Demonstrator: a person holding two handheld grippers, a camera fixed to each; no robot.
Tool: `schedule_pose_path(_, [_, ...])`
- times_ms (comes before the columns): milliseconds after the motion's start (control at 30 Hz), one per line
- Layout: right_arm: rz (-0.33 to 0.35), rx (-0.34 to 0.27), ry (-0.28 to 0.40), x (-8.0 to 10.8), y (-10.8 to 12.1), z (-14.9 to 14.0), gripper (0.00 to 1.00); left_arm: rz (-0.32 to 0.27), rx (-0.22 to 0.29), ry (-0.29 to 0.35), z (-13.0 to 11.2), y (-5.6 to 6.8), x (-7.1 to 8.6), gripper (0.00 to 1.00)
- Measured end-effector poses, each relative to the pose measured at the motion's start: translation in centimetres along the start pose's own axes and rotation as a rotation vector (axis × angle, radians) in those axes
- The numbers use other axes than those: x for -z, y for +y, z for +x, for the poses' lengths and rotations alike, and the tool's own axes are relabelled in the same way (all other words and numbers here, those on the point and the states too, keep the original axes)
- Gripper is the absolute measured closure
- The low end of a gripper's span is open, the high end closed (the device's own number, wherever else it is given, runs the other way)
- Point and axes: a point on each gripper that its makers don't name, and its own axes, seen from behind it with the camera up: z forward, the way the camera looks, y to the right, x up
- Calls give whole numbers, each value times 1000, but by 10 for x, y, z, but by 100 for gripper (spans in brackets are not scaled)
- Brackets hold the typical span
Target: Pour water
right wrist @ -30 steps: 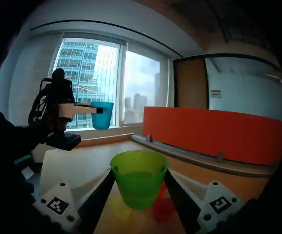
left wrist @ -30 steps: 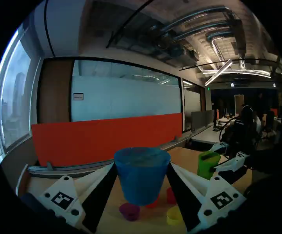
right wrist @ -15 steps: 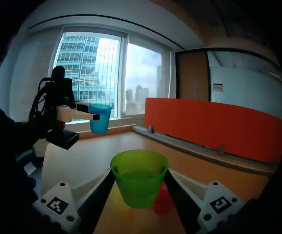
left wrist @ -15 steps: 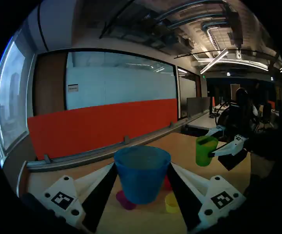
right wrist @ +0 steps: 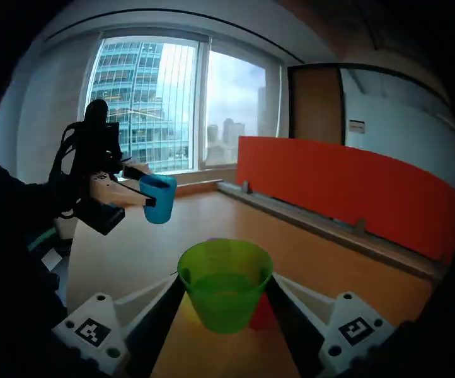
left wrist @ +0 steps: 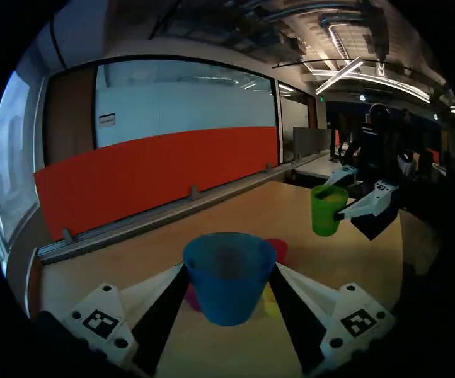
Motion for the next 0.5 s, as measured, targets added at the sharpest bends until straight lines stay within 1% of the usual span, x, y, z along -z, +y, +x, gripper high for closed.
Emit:
schedule_pose_path(167, [12, 2, -35, -2, 0, -10, 11, -21, -28, -61, -20, 8, -7, 14])
schedule_pose_path(500, [36, 13, -109, -8, 0, -31, 11, -55, -74, -171, -59, 15, -15, 14])
